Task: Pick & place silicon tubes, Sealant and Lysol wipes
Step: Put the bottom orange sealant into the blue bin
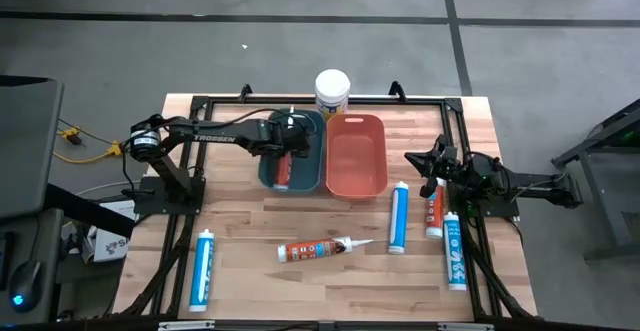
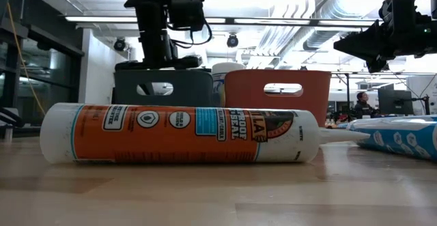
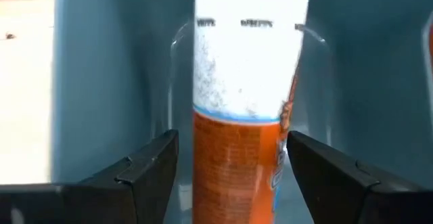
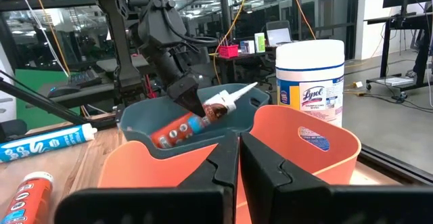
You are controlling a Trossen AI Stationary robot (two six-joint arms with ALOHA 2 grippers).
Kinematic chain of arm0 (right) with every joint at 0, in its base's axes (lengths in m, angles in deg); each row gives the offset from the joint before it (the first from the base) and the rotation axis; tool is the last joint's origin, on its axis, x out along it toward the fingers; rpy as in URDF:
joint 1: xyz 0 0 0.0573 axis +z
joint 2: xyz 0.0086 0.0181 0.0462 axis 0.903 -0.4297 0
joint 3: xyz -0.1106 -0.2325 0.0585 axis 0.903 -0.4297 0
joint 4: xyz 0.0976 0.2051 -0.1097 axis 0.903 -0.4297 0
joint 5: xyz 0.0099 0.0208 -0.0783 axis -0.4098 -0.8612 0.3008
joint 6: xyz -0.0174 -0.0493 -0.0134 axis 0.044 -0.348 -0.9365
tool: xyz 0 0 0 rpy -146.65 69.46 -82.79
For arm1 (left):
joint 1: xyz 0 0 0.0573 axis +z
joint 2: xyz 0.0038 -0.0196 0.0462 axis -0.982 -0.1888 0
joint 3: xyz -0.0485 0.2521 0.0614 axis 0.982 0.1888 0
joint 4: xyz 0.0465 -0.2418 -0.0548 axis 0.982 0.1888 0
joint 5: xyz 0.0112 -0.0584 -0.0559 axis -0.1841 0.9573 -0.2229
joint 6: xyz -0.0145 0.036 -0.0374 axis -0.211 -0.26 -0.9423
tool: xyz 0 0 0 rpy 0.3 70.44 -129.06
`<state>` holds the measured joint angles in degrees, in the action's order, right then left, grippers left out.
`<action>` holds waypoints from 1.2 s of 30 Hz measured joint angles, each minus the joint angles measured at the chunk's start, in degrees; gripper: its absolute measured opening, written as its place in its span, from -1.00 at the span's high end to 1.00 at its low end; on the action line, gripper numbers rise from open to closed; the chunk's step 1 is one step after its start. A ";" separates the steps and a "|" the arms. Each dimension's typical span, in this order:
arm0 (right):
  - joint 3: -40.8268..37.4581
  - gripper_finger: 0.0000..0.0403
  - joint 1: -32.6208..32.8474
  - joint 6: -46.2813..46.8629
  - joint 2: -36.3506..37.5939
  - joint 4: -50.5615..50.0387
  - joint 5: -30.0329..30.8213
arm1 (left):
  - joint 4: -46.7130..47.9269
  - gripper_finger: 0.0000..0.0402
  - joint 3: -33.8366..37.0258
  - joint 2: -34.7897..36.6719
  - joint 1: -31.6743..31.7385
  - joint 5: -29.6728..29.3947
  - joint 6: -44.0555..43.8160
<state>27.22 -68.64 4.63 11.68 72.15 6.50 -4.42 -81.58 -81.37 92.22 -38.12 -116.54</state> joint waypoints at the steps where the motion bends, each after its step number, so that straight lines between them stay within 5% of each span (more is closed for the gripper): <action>1: 0.00 0.94 0.00 -0.01 0.00 -0.01 0.00 | -0.05 -0.32 0.00 0.02 0.00 -0.07 0.00; 11: 0.00 0.94 0.00 -0.01 0.01 -0.01 0.00 | -3.07 -0.16 -0.32 1.21 -0.39 -4.93 4.48; 21: -0.01 0.94 0.01 -0.01 0.01 0.01 0.00 | 5.48 0.04 -12.18 1.99 -4.10 -9.31 25.33; 33: 0.01 0.94 0.01 0.01 0.00 0.08 0.01 | 11.46 0.88 -20.52 2.01 -13.66 -4.43 32.66; 36: 0.00 0.94 0.01 -0.01 0.00 0.10 0.00 | 13.91 0.96 -20.52 2.01 -16.98 -4.35 33.38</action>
<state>27.22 -68.63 4.62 11.68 72.25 6.50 9.49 -102.11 -79.36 75.24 -42.46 -83.16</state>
